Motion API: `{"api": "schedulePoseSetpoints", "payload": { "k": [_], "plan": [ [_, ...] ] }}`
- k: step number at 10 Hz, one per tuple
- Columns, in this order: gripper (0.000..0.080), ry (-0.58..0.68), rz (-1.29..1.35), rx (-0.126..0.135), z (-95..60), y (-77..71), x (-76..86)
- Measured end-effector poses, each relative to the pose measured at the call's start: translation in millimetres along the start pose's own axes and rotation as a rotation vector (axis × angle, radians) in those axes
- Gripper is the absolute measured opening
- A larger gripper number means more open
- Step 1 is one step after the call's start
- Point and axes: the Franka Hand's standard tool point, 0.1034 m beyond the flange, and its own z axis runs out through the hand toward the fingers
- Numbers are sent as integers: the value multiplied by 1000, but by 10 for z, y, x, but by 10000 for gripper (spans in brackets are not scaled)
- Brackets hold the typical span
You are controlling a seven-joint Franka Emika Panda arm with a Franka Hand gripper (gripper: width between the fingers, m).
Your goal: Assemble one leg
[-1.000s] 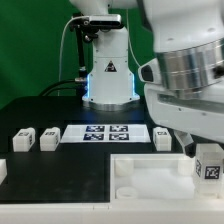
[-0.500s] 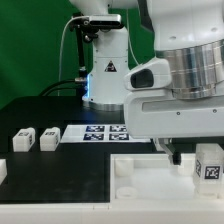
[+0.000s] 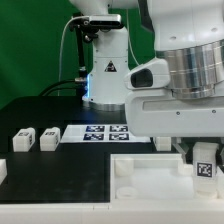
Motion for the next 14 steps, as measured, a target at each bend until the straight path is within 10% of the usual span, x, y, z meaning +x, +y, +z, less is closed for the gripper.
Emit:
{"api": "schedulePoseSetpoints", "payload": {
  "k": [7,9,12,14],
  "plan": [
    [294,-64,1221,45,7,-29,28],
    [294,-64,1191,45,12,-27,22],
    [608,-41,776,43,38,-107,-57],
    [641,-37,505,35,39,-96,-63]
  ]
}}
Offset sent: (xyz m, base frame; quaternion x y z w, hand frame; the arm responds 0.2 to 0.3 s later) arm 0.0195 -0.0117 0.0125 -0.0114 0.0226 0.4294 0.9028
